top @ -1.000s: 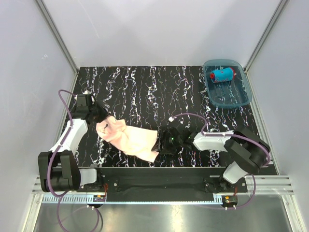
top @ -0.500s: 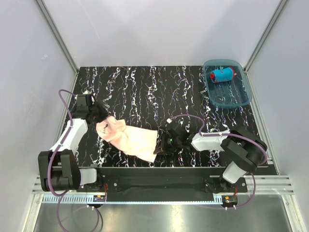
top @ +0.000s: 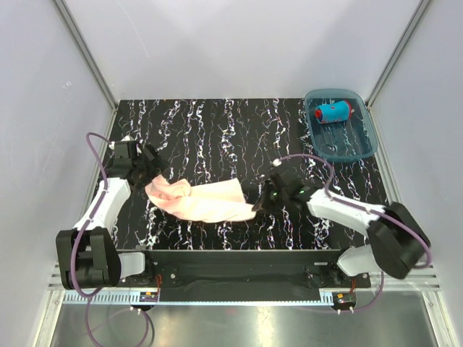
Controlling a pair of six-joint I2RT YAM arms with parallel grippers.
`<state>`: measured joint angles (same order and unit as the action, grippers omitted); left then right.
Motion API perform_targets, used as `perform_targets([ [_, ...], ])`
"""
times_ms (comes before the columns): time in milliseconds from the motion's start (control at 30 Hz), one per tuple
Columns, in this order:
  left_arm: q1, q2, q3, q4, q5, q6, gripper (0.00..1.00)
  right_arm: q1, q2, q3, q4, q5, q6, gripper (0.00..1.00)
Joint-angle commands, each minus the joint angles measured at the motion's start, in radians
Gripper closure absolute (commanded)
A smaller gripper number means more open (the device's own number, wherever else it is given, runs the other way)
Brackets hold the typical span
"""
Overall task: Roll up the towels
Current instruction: Flatten the towel
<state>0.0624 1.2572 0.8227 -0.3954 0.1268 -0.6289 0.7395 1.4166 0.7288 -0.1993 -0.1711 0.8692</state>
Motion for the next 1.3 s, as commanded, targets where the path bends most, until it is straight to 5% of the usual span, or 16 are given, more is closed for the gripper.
perform_targets([
  [0, 0.008, -0.047, 0.039, -0.019, -0.068, 0.029, 0.01, -0.063, -0.122, 0.049, -0.19, 0.129, -0.111, 1.0],
  [233, -0.042, -0.151, -0.004, -0.019, -0.124, 0.05, 0.01, -0.068, -0.288, 0.276, -0.42, 0.199, -0.288, 1.0],
  [433, -0.222, -0.153, -0.016, -0.074, -0.242, 0.0, 0.01, -0.068, -0.315, 0.29, -0.568, 0.41, -0.302, 1.0],
  [767, -0.139, -0.097, -0.213, 0.041, -0.138, -0.163, 0.06, -0.069, -0.328, 0.185, -0.54, 0.371, -0.225, 1.0],
  [1267, 0.008, -0.033, -0.39, 0.286, 0.01, -0.276, 0.37, -0.068, -0.317, 0.173, -0.528, 0.346, -0.243, 1.0],
])
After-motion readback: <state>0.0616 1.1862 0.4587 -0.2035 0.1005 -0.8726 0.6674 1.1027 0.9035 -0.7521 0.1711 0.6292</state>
